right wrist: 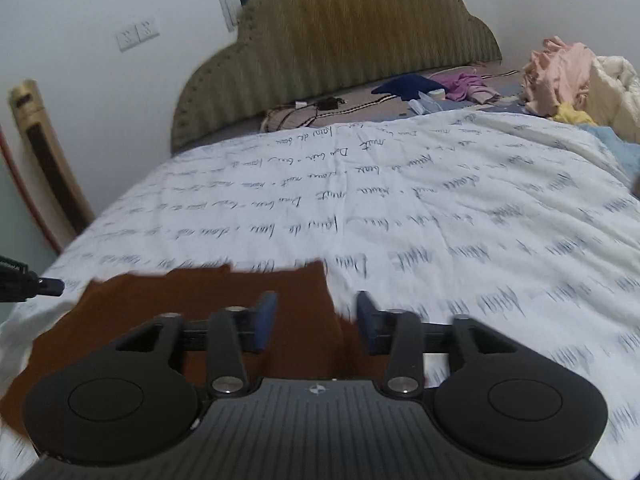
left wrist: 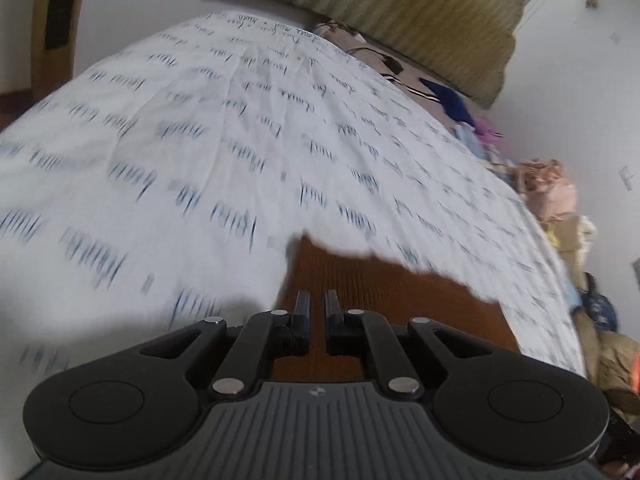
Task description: Fold small clothes
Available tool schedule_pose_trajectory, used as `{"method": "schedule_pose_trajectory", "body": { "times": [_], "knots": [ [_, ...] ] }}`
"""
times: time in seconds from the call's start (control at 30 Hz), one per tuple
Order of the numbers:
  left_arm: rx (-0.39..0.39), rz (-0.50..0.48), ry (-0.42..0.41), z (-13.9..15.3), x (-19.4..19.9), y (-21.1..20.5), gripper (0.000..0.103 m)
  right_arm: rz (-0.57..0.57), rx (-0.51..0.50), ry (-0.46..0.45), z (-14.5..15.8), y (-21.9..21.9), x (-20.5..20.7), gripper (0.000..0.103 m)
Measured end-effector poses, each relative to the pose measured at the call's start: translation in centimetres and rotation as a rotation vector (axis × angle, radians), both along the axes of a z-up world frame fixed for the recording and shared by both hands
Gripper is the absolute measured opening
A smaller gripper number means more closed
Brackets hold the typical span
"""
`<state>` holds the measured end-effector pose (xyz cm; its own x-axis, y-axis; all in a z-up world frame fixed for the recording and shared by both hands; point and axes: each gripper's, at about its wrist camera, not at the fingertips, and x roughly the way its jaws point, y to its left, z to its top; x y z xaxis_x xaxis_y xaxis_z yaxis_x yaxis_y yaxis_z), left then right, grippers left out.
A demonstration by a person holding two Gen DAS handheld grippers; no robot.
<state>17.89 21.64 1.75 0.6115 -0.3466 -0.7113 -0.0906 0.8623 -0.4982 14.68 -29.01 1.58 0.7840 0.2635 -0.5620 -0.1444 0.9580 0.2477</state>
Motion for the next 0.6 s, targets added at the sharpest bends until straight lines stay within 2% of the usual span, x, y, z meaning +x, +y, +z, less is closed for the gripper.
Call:
{"method": "schedule_pose_trajectory", "body": {
  "times": [0.13,0.27,0.4,0.47,0.53,0.6],
  "knots": [
    [0.081,-0.059,-0.016,-0.4,-6.6,-0.5,0.006,-0.017,0.137,0.068,-1.0,-4.6,-6.0,0.055],
    [0.202,-0.094,-0.061,-0.8,-12.2,-2.4,0.006,-0.035,0.227,0.118,-3.4,-5.9,-9.8,0.055],
    [0.244,-0.119,-0.067,-1.9,-15.4,-4.1,0.007,-0.016,0.350,0.156,-5.3,-5.6,-10.4,0.055],
    [0.226,-0.121,-0.066,-2.3,-16.3,-4.3,0.007,-0.029,0.354,0.154,-6.0,-4.7,-9.6,0.055],
    [0.199,-0.104,-0.063,-2.5,-16.6,-4.0,0.007,-0.037,0.406,0.185,-7.0,-4.3,-8.5,0.054],
    [0.149,-0.077,-0.057,-2.5,-16.6,-3.4,0.008,-0.078,0.443,0.234,-8.1,-3.9,-7.6,0.032]
  ]
}}
